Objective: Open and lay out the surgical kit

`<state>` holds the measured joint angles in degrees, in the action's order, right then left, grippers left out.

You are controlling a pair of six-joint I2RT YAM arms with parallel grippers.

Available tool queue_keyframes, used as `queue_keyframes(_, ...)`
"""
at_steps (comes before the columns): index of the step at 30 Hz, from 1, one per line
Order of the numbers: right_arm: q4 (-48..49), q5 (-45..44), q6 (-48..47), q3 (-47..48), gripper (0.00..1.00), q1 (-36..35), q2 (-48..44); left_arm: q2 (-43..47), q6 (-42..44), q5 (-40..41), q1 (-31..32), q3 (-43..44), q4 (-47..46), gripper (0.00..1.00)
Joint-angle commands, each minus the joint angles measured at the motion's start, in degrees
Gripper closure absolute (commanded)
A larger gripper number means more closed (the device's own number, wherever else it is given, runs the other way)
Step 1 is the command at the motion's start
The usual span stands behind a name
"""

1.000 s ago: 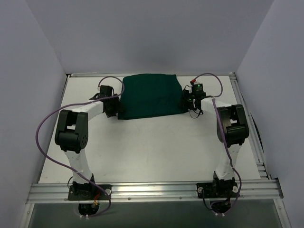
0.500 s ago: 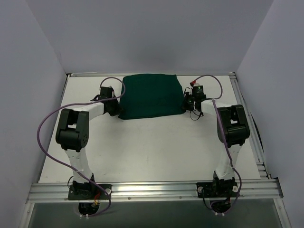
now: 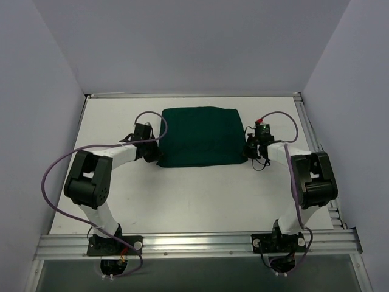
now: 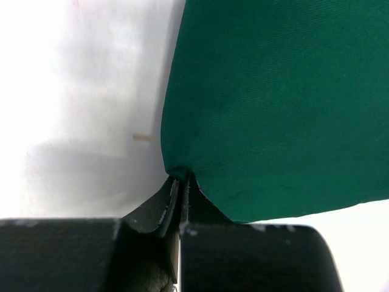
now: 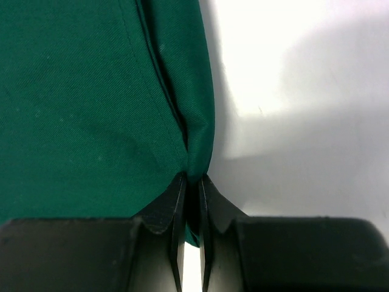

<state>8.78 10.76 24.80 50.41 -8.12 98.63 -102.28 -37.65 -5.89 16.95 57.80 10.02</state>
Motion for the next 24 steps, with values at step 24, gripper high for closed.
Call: queue_keyframes(24,-8.51,-5.23,6.31,-17.45,1.0,0.3,-20.76,15.89,-5.6,8.7,7.66,-13.24,6.5,0.98)
